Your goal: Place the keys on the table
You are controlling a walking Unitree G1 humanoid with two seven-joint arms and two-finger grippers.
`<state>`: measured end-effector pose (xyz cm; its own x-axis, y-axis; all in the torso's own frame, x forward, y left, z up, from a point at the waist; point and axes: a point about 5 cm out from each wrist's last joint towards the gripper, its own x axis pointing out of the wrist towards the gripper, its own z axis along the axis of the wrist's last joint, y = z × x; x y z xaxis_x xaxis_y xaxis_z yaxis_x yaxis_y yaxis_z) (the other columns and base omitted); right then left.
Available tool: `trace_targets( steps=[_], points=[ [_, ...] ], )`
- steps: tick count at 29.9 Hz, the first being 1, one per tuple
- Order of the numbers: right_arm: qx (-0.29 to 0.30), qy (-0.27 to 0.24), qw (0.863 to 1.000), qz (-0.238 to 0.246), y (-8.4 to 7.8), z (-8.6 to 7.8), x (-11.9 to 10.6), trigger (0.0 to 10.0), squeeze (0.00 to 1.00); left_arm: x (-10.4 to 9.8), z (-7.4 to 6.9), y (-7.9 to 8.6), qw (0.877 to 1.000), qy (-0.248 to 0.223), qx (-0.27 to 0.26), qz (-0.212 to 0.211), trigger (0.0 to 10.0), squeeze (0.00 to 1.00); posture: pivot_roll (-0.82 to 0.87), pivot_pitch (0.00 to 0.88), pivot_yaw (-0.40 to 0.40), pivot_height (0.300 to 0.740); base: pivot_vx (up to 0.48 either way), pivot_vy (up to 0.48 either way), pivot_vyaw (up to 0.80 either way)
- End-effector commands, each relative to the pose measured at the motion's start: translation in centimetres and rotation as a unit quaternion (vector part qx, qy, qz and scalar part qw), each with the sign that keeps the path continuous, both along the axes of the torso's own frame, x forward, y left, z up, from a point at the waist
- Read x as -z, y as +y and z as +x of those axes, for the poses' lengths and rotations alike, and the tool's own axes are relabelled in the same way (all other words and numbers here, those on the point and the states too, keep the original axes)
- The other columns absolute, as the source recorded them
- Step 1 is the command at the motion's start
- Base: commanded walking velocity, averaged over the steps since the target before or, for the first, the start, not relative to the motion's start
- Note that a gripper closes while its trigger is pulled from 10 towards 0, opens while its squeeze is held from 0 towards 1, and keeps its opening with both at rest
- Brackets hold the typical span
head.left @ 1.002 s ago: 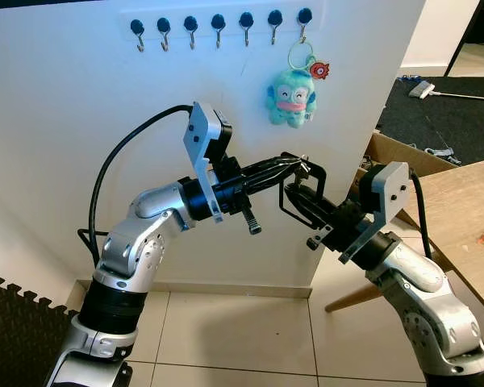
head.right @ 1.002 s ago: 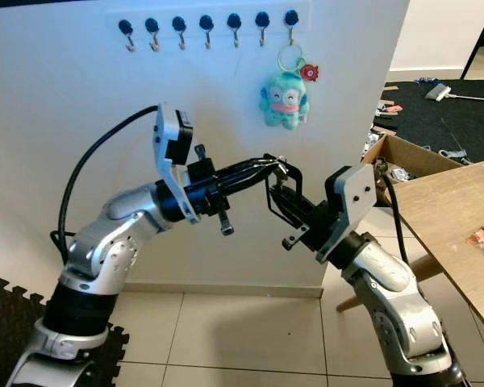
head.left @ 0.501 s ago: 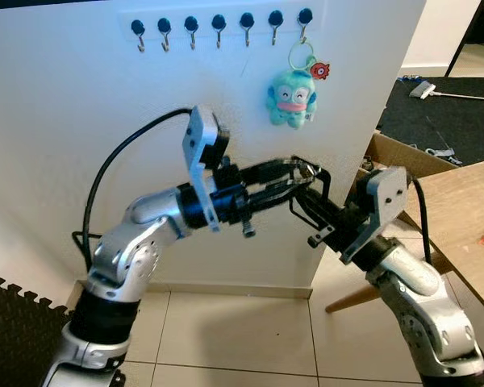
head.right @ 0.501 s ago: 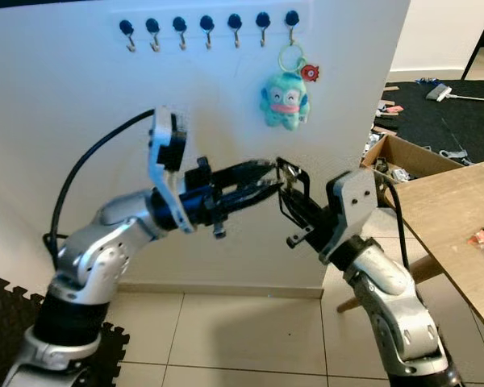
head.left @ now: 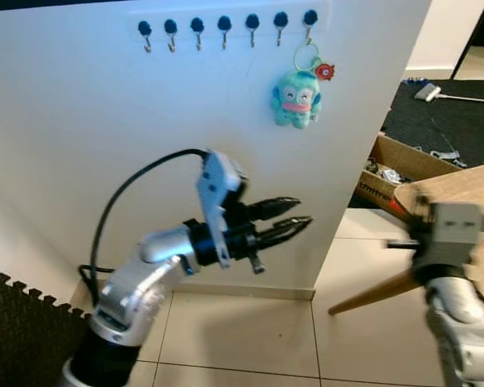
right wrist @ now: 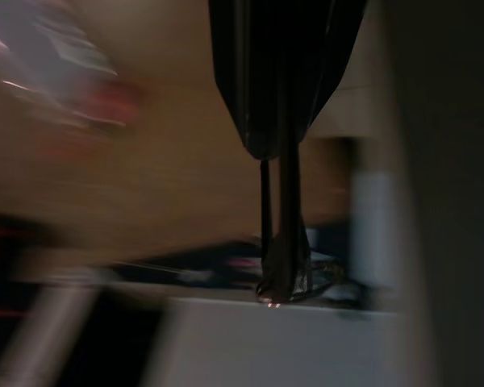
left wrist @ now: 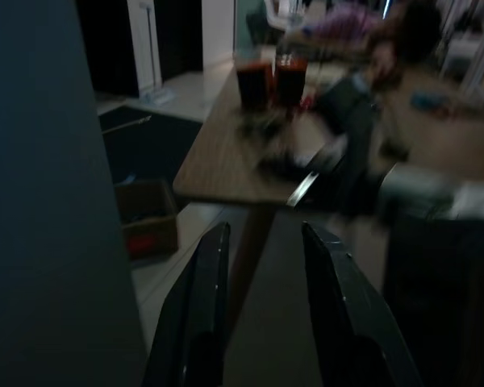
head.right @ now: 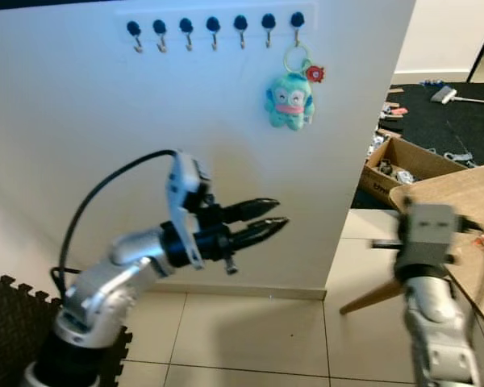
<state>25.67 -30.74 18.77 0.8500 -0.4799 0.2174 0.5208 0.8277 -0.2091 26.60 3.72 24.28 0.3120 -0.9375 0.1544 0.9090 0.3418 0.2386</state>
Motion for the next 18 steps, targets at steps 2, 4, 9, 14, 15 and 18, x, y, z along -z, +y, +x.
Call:
trace_targets(
  steps=[2,4,9,14,15,18],
  points=[
    [0.033,-0.022,0.999,-0.023,-0.8,-1.0,-0.9,10.0,0.0,0.5,-0.1,-0.6,1.0,-0.009,-0.002,0.007,10.0,0.0,-0.09,0.213,0.096,0.74,0.0,0.0,0.0],
    [0.063,-0.032,0.996,-0.047,-1.8,-2.0,-1.6,10.0,0.0,0.6,-0.3,-1.0,1.0,-0.019,0.007,0.013,10.0,0.0,-0.1,0.212,0.099,0.74,0.0,0.0,0.0],
    [0.209,-0.036,0.975,-0.071,-6.3,-6.3,-2.2,10.0,0.0,0.5,-1.9,-1.8,0.995,0.003,0.103,0.016,10.0,0.0,-0.14,0.206,0.106,0.74,0.0,0.0,0.0],
    [0.325,0.002,0.945,-0.038,-10.6,-10.5,-0.2,10.0,0.0,0.3,-1.8,-2.0,0.994,0.001,0.112,0.007,10.0,0.0,-0.15,0.201,0.112,0.74,0.0,0.0,0.0],
    [0.349,0.015,0.937,-0.027,-11.5,-11.6,0.5,10.0,0.0,0.5,-1.8,-2.1,0.994,-0.007,0.107,0.01,10.0,0.0,-0.15,0.2,0.112,0.74,0.0,0.0,0.0],
    [0.403,0.051,0.914,0.009,-13.3,-14.2,2.9,10.0,0.0,0.8,-1.8,-2.1,0.995,-0.008,0.103,0.013,10.0,0.0,-0.14,0.2,0.112,0.74,0.0,0.0,0.0]
  ],
)
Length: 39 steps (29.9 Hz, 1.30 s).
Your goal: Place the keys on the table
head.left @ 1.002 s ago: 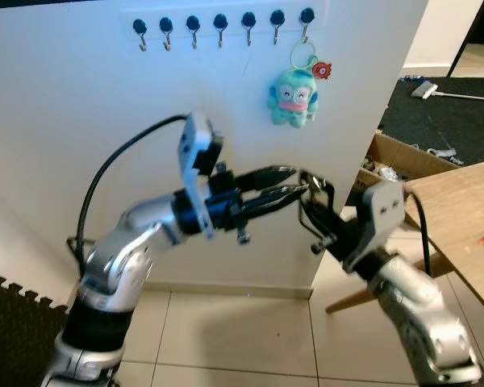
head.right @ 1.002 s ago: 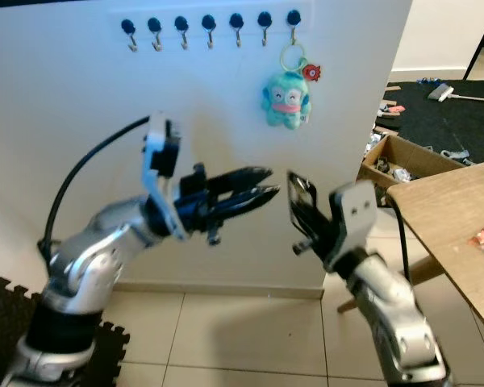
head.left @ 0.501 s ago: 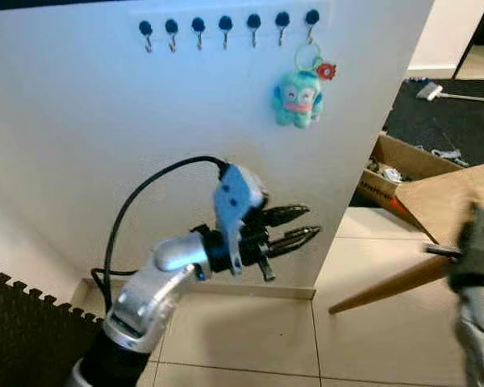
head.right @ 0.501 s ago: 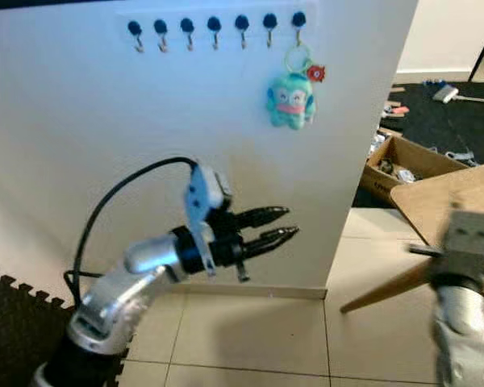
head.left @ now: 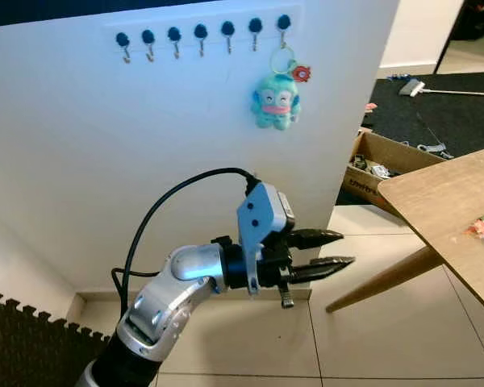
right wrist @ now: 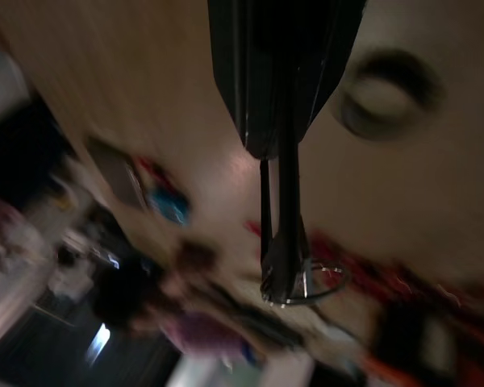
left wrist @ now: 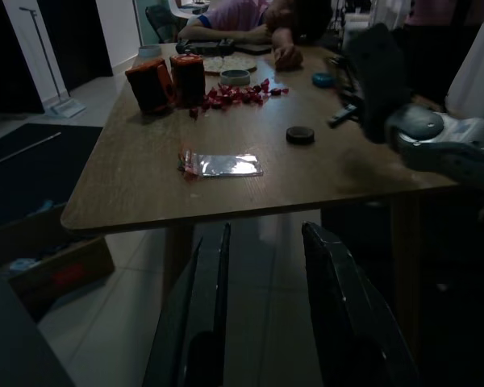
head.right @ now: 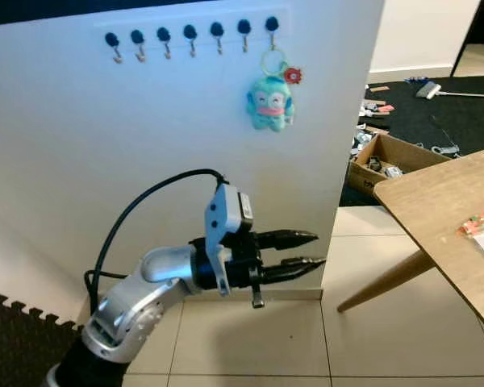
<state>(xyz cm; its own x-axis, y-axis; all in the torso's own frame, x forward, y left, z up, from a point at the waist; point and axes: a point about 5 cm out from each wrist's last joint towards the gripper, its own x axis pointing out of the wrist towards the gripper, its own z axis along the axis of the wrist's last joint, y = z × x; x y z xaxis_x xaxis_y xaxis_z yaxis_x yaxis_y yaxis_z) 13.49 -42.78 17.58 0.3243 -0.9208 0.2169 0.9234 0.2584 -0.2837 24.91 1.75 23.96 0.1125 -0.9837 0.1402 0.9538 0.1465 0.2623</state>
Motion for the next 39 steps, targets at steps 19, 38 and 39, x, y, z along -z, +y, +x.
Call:
trace_targets(
  steps=[19,38,39],
  points=[
    [-0.016,-0.064,0.998,0.007,-1.5,1.0,-0.3,10.0,0.0,0.6,0.2,0.3,1.0,0.004,-0.015,0.007,10.0,0.0,-0.11,0.204,0.106,0.74,0.0,0.0,0.0],
    [-0.403,-0.178,0.897,-0.046,9.3,10.8,-7.9,10.0,0.0,0.2,1.8,0.7,0.997,0.001,-0.081,-0.006,10.0,0.0,-0.1,0.206,0.107,0.74,0.0,0.0,0.0],
    [-0.466,-0.161,0.87,-0.032,12.1,12.1,-7.3,10.0,0.0,0.2,2.5,1.1,0.993,-0.001,-0.114,-0.011,10.0,0.0,-0.1,0.208,0.109,0.74,0.0,0.0,0.0]
  ],
)
